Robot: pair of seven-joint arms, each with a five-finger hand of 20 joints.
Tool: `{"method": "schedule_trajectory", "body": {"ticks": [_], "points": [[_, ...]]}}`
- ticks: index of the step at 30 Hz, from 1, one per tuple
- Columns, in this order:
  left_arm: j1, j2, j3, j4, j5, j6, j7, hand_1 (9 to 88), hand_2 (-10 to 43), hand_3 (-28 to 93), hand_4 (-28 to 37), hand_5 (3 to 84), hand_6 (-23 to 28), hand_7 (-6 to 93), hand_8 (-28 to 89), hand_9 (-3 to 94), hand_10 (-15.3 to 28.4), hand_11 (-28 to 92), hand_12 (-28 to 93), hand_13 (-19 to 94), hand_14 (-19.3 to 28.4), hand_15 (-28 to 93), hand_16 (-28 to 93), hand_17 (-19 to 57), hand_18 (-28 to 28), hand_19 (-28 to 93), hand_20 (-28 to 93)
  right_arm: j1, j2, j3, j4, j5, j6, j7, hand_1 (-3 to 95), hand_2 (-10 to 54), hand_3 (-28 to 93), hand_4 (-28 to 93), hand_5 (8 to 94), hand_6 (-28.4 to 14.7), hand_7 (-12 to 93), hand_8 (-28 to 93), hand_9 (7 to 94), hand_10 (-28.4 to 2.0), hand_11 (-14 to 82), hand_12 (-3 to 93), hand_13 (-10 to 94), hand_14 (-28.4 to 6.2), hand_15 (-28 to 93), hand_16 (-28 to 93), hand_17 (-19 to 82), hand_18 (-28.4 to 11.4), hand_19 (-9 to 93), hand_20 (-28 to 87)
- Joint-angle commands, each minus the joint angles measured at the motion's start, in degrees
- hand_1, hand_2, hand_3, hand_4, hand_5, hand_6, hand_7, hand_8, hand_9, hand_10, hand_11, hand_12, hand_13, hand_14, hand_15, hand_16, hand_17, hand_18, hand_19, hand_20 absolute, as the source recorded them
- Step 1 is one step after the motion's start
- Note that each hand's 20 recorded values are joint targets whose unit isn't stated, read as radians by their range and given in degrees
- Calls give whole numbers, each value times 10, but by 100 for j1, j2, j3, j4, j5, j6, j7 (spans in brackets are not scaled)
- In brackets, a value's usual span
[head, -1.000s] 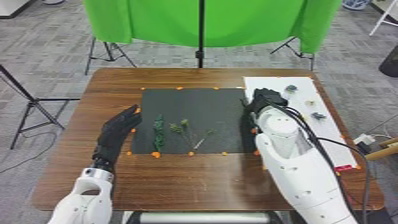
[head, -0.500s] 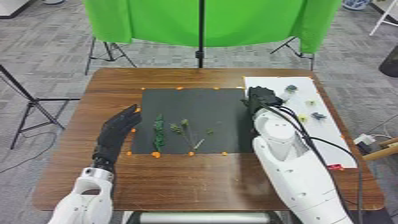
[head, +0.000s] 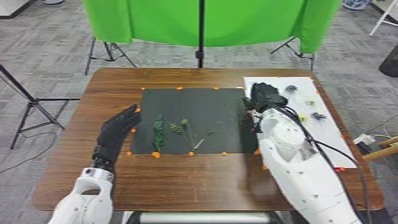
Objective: Arrange flowers
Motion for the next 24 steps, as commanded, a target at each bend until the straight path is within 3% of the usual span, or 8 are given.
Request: {"method": "schedule_trajectory", "body": {"ticks": [1, 11, 24], "points": [[190, -134, 63, 76, 16, -72, -48, 207, -70, 675, -205, 425, 31, 63, -50, 416, 107, 86, 154, 319, 146, 88, 42, 33, 113, 10, 177, -376, 51, -58, -809, 701, 2, 223, 811, -95, -189, 722, 771, -42, 382, 322, 891, -85, 592, 250, 929, -27, 745, 349, 745, -114, 932, 716], [280, -93, 8, 12, 6, -56, -78, 207, -70, 674, -205, 425, 33, 60, -50, 416, 106, 86, 154, 320, 145, 88, 43, 32, 113, 9, 177, -1388, -236, -78, -1688, 1107, -129, 439, 800, -95, -161, 714, 770, -43, 386, 322, 893, -84, 593, 246, 930, -27, 746, 348, 747, -114, 932, 718], [262, -90, 34, 15, 22, -169, -160, 206, -70, 675, -204, 427, 37, 57, -49, 415, 107, 85, 154, 317, 145, 87, 43, 32, 113, 9, 176, -1770, -553, -197, -1581, 1315, -116, 587, 774, -95, -92, 673, 771, -42, 387, 316, 894, -84, 591, 246, 935, -25, 743, 345, 751, -111, 932, 715]]}}
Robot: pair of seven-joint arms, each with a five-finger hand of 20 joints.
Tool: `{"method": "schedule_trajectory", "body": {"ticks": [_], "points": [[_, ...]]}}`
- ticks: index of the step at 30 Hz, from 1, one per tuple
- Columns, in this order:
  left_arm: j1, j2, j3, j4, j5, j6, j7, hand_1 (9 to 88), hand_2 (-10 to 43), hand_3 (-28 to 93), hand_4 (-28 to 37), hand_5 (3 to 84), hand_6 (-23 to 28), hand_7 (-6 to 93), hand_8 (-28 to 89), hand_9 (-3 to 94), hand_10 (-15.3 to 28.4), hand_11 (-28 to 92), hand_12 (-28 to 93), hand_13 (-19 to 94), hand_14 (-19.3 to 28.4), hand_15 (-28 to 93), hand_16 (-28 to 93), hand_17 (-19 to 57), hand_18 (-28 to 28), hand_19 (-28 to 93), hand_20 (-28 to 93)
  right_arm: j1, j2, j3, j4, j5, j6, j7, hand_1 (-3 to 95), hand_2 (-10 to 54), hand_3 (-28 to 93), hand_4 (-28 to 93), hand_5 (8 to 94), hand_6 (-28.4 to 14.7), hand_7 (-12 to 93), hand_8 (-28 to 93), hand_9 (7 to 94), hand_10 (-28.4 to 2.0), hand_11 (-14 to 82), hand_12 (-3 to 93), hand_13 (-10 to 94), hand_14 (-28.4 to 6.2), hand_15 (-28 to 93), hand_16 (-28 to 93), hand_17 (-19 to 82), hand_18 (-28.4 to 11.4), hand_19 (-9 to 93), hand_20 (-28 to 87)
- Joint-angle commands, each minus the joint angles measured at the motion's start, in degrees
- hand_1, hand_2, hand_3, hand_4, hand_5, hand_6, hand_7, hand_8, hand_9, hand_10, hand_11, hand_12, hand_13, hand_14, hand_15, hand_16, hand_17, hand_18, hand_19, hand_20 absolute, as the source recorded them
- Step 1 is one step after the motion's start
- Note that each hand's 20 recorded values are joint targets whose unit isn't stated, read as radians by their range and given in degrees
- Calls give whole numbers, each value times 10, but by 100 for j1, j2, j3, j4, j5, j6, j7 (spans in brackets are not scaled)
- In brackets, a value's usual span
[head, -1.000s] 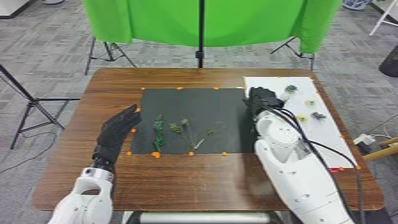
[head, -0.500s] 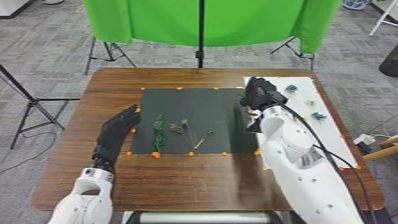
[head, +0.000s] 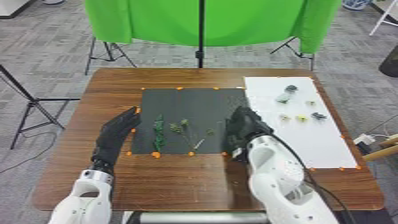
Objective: Arrange flowers
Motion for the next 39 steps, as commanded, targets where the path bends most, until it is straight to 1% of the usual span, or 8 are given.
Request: {"method": "schedule_trajectory", "body": {"ticks": [1, 2, 4, 5, 12, 29, 33, 39], "points": [[141, -91, 88, 98, 36, -145, -100, 205, -70, 675, -203, 427, 38, 57, -50, 415, 107, 85, 154, 317, 145, 87, 43, 32, 113, 9, 176, -94, -203, -92, 200, 88, 95, 74, 774, -95, -89, 663, 772, -42, 387, 313, 893, -84, 591, 247, 935, -25, 742, 344, 751, -111, 932, 714], [139, -94, 88, 101, 37, -153, -102, 205, -70, 675, -204, 427, 38, 57, -49, 414, 107, 85, 154, 317, 145, 87, 43, 32, 113, 9, 176, -100, -209, -74, 203, 100, 88, 68, 774, -95, -84, 655, 772, -42, 387, 310, 893, -84, 590, 247, 935, -24, 742, 345, 751, -111, 932, 714], [153, -85, 80, 98, 31, -142, -104, 205, -71, 675, -203, 427, 37, 57, -49, 414, 107, 84, 154, 317, 145, 87, 43, 32, 113, 9, 176, -101, -213, -75, 225, 184, 212, 54, 575, -95, 495, 199, 771, -40, 390, 296, 894, -84, 589, 247, 935, -24, 741, 349, 751, -110, 932, 713], [165, -87, 73, 96, 29, -144, -117, 204, -71, 676, -203, 427, 37, 57, -49, 414, 107, 84, 154, 316, 145, 87, 43, 31, 113, 9, 176, -107, -217, -59, 229, 96, 153, 14, 554, -95, 559, 142, 770, -38, 390, 293, 893, -83, 589, 247, 935, -24, 740, 348, 750, -110, 932, 714], [152, -100, 59, 112, 28, -189, -135, 205, -70, 674, -204, 424, 37, 56, -48, 413, 106, 83, 155, 314, 144, 85, 43, 30, 114, 9, 175, -135, -127, 59, 194, -84, 57, -158, 559, -95, 524, 69, 757, -21, 367, 272, 891, -86, 577, 256, 924, -29, 736, 353, 735, -113, 932, 715], [139, -140, 75, 122, 46, -203, -73, 204, -73, 675, -202, 421, 32, 57, -48, 413, 107, 82, 156, 313, 146, 85, 44, 29, 114, 9, 174, -8, 182, 173, -161, 409, 199, -436, 527, -95, 389, 90, 728, -26, 309, 278, 877, -96, 563, 263, 900, -38, 741, 352, 701, -126, 932, 717], [154, -150, 61, 126, 48, -207, -79, 203, -73, 676, -202, 422, 32, 57, -48, 413, 107, 83, 156, 313, 146, 85, 44, 28, 115, 8, 174, 36, 210, 232, -240, 495, 19, -402, 425, -95, 541, -8, 727, -31, 299, 245, 874, -103, 548, 265, 893, -44, 734, 353, 690, -133, 932, 712], [146, -177, 54, 128, 45, -210, -88, 204, -73, 675, -201, 422, 33, 57, -48, 413, 106, 82, 156, 313, 145, 85, 44, 28, 115, 8, 174, 42, 274, 249, -236, 534, -484, -427, 387, -95, 586, -32, 726, -34, 283, 173, 870, -115, 535, 264, 880, -55, 733, 353, 672, -143, 932, 705]]}}
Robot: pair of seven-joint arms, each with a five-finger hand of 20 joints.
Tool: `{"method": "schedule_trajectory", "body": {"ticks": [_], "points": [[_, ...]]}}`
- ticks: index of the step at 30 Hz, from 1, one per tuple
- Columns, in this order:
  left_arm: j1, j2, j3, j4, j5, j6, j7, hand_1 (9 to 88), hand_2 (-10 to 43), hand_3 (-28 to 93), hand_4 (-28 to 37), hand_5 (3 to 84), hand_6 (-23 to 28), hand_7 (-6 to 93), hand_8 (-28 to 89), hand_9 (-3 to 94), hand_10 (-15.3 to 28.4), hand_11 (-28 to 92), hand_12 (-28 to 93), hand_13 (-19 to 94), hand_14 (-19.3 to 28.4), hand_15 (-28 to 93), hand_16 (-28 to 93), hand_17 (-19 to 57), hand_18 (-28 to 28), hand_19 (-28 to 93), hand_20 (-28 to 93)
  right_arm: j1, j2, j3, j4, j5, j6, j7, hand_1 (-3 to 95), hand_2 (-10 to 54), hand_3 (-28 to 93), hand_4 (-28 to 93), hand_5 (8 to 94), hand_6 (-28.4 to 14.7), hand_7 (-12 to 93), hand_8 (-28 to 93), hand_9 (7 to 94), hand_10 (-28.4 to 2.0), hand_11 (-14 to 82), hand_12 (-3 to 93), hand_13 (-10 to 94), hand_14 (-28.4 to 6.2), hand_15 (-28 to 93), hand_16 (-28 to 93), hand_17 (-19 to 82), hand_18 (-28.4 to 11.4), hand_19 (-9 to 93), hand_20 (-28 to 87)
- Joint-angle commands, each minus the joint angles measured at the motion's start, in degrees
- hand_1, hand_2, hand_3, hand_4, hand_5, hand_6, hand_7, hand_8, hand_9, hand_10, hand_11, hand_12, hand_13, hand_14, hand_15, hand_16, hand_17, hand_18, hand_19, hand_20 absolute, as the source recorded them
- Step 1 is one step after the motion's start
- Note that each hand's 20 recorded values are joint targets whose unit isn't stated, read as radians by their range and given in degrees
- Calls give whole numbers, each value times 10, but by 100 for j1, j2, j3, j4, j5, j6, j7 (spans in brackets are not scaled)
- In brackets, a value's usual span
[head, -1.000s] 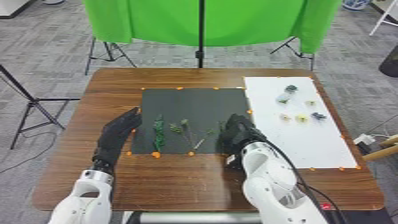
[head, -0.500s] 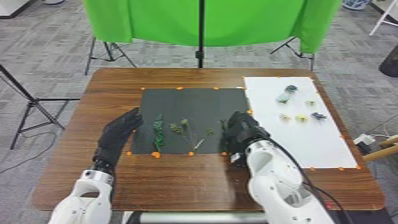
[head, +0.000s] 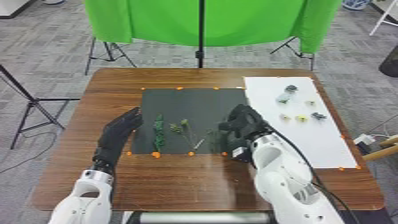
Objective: Arrange flowers
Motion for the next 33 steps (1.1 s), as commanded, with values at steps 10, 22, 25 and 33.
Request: {"method": "schedule_trajectory", "body": {"ticks": [10, 22, 25, 33], "points": [[147, -148, 60, 121, 36, -44, -37, 206, -73, 675, -201, 423, 33, 57, -48, 414, 106, 82, 156, 312, 145, 84, 44, 27, 115, 8, 174, 151, 310, 18, -48, -261, -805, -213, 396, -95, 592, -52, 726, -30, 274, 172, 864, -118, 531, 263, 869, -60, 734, 350, 658, -148, 932, 695], [148, -162, 69, 120, 37, -29, -12, 206, -72, 675, -201, 422, 32, 56, -48, 414, 107, 82, 156, 312, 145, 84, 45, 27, 114, 8, 175, 463, 705, -189, 185, -625, -922, -696, 433, -95, 568, -66, 725, -22, 258, 217, 863, -113, 534, 264, 867, -60, 737, 347, 654, -147, 932, 693], [137, -162, 71, 125, 34, -27, -12, 207, -72, 674, -201, 423, 33, 56, -48, 414, 107, 82, 156, 312, 146, 84, 45, 27, 114, 8, 174, 557, 778, -275, 231, -683, -948, -830, 447, -95, 553, -65, 724, -19, 252, 225, 862, -112, 535, 264, 867, -58, 738, 346, 653, -147, 932, 693], [140, -191, 74, 126, 43, -34, -2, 207, -71, 672, -199, 423, 32, 57, -48, 414, 106, 82, 156, 312, 146, 84, 44, 27, 114, 8, 174, 826, 993, -476, 356, -859, -1173, -1309, 443, -95, 557, -66, 723, -17, 241, 218, 861, -110, 538, 265, 866, -58, 740, 346, 651, -146, 932, 695]]}}
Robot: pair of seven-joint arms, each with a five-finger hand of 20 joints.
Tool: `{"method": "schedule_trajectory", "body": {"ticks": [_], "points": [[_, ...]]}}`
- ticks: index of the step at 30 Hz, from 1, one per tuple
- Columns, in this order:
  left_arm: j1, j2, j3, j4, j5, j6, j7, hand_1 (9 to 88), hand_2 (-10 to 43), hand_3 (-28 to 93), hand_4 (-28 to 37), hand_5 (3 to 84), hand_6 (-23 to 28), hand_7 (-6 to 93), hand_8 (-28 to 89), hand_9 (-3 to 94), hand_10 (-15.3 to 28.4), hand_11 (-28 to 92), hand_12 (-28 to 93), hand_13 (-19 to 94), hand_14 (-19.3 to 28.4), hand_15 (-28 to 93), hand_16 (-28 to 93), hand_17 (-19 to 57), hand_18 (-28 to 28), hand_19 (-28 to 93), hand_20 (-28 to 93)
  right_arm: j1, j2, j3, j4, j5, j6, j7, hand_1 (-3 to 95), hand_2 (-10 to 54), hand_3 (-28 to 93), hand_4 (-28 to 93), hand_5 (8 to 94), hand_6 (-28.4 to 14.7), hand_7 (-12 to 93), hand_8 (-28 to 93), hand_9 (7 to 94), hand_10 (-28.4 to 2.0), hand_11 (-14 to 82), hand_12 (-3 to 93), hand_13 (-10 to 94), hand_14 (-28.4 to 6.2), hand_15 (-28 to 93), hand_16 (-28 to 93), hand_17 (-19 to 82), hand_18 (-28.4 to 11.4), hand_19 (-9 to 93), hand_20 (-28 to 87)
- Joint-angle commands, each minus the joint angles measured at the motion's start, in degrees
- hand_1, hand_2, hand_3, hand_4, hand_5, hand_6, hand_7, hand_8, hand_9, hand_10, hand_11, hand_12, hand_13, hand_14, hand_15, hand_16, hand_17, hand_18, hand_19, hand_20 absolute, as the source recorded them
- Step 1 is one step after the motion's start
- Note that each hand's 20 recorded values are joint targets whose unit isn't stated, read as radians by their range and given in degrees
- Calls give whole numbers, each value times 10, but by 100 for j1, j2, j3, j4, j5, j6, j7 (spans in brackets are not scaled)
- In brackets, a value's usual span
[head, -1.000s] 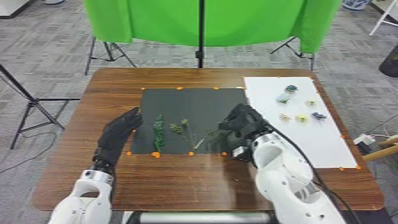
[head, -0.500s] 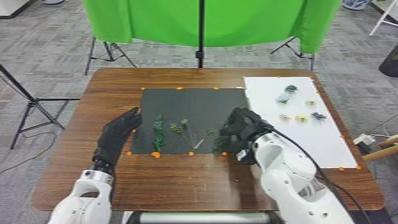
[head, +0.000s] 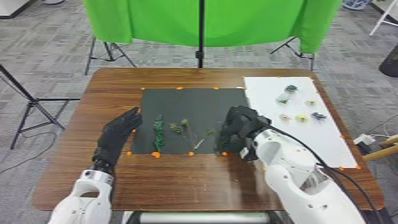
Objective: Arrange flowers
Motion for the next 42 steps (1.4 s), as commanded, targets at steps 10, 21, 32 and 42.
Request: {"method": "schedule_trajectory", "body": {"ticks": [10, 21, 32, 42], "points": [[94, -176, 111, 151, 35, -45, -32, 207, -72, 675, -201, 422, 32, 57, -48, 414, 107, 83, 156, 312, 146, 84, 45, 27, 114, 8, 174, 649, 635, -397, 217, -441, -431, -923, 429, -95, 586, -87, 713, -14, 230, 194, 855, -107, 542, 268, 863, -56, 741, 347, 647, -146, 932, 695], [108, -162, 101, 139, 19, -51, -75, 208, -69, 672, -201, 422, 32, 57, -48, 414, 107, 82, 156, 312, 146, 84, 45, 27, 114, 8, 174, 608, 750, -333, 221, -400, -346, -1087, 468, -95, 566, -109, 696, -8, 245, 219, 850, -105, 543, 269, 858, -54, 742, 350, 640, -145, 932, 696], [69, -181, 126, 154, 50, -74, -43, 207, -69, 673, -199, 423, 32, 57, -48, 414, 107, 82, 156, 311, 146, 84, 45, 26, 114, 8, 174, 553, 763, -364, 160, -261, -358, -1177, 562, -95, 574, -136, 724, 13, 346, 210, 848, -101, 541, 268, 853, -52, 739, 349, 629, -144, 932, 684], [71, -200, 112, 158, 32, -58, -23, 207, -69, 673, -200, 422, 32, 56, -48, 414, 107, 82, 156, 312, 146, 84, 45, 26, 114, 8, 174, 544, 738, -329, 128, -52, -518, -1146, 516, -51, 608, -119, 763, 3, 206, 148, 852, -104, 524, 268, 850, -58, 731, 351, 620, -152, 932, 674]]}}
